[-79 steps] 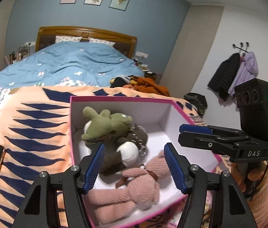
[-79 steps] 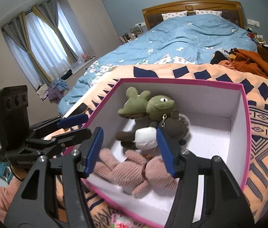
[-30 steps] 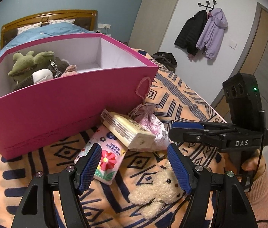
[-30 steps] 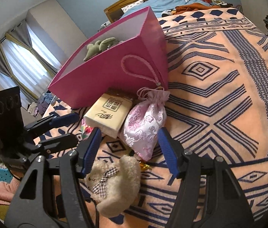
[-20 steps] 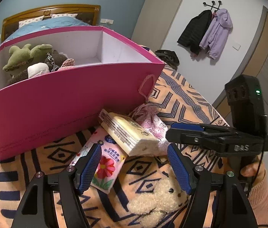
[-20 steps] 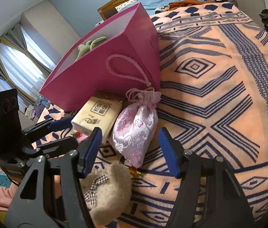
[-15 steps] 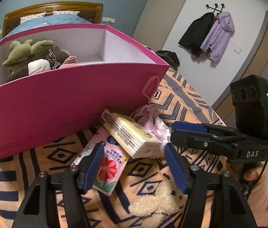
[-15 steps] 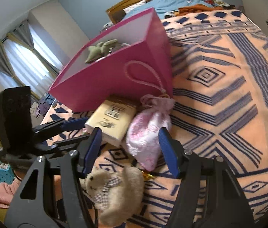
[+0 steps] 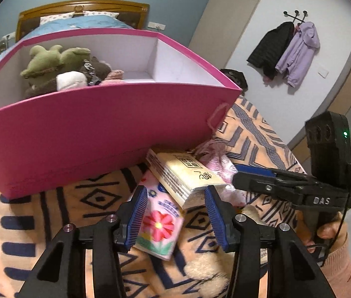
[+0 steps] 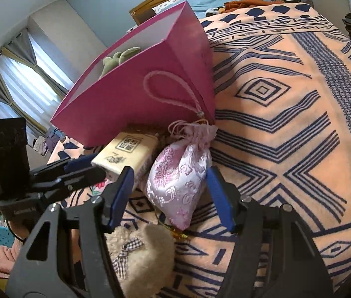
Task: Organize objects
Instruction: 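Move both grippers down to the cream teddy bear and grasp it, then lift the teddy bear over the magenta box and open both grippers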
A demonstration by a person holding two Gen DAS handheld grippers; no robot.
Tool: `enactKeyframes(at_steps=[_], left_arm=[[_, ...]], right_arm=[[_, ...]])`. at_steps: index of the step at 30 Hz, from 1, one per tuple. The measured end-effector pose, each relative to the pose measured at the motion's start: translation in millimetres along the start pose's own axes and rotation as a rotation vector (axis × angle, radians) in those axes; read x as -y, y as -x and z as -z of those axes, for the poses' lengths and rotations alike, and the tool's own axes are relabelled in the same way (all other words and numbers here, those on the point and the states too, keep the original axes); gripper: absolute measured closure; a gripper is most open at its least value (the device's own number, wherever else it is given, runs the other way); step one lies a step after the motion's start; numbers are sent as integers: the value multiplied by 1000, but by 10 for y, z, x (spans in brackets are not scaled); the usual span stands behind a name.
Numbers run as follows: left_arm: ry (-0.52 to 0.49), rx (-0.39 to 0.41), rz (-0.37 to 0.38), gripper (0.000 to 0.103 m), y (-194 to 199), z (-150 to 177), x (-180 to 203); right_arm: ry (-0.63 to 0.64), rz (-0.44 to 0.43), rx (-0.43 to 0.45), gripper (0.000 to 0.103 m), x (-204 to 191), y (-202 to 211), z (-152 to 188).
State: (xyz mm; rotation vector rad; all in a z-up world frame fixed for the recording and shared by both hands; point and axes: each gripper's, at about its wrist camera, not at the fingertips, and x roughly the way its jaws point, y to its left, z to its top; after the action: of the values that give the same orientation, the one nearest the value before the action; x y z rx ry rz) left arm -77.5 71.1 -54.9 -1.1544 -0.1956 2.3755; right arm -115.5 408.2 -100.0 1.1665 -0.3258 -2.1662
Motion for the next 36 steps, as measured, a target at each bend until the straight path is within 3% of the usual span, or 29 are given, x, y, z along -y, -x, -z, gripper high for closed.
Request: enactKeyframes(at_steps=[4,7,14,17,25,30,36], left_arm=[[0,4,-38,56,82,41,-67],[-6,0,-18,56,122,82,-82],[-96,2,81,53,308,254,110],[-144,-8,121,52,358,347,243],[-165,-83,186,47,277,577,309],[-171,-116,213,47,225,631,351],[-176,-89,273,42,302,515,439]], right_arm=[[15,-22,-15,39,-32,102,104],[36,-43,-42,39,-64,183,242],[77,-67,-116,39,-159,177,513],[89,-78,-130,47,-198,139,572],[88,-77,-89,62,-171,194,608],[81,-107,-35,63,-182,363,540],[100,-145,50,63,-324,579,356]])
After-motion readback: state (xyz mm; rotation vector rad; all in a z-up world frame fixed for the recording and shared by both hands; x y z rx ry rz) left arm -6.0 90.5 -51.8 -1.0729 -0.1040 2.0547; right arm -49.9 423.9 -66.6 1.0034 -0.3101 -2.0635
